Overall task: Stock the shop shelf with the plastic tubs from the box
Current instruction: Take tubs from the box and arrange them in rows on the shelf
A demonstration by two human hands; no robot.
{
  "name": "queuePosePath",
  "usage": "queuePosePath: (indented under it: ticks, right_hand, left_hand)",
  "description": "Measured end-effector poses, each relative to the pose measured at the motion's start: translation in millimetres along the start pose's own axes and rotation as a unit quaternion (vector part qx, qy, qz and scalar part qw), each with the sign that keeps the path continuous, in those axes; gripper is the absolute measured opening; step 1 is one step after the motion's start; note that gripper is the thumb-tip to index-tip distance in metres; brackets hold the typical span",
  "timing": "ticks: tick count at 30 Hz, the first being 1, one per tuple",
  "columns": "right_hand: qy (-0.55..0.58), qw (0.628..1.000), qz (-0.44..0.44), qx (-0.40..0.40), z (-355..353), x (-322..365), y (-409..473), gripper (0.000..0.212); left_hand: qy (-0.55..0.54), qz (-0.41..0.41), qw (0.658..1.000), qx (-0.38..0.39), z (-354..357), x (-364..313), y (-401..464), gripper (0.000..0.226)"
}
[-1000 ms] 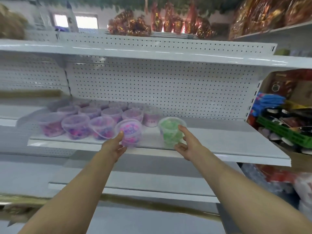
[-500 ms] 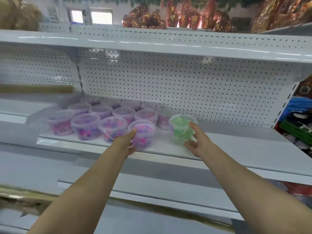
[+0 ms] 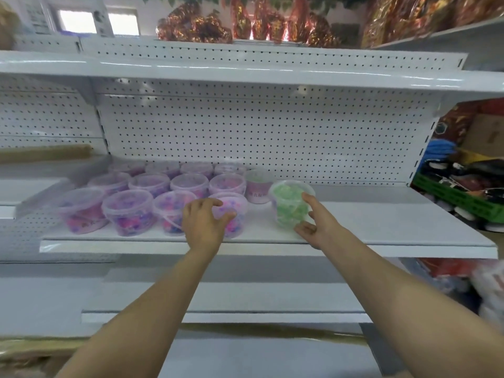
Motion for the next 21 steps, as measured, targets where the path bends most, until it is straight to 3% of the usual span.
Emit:
queuePosePath:
  ticks: [4,10,16,21]
  right_hand:
    - [0.002,1.000,-0.002,-0.003,1,-7,-7,0.083]
    - [0.009,1.000,-0.001,-0.007,1,-9,-11,0.087]
    - [0.010,1.000,0.000,-0.012,0,-1,3,0.089]
    - [0.004,1.000,-0.011,-0.021,-9,12,34,0.086]
  left_hand:
    - [0.061,0.034,0.996,0.053,7,-2,9,0.040]
    - [0.039,0.017,0.997,0.061,0,7,8,0.036]
    - [0.004,0.067,0.996,0.052,12,-19,19,0.058]
    - [-0.003,0.074,0.991,0.107,46,-52,58,0.057]
Point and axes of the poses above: each hand's wrist, its own y-axis towards the middle knuckle, its own z-axis out of the palm, x = y × z, the point moved 7 cm from there along y, towards the middle knuckle, and after that the axes turned 9 degrees about x, right-handed, at the moved point
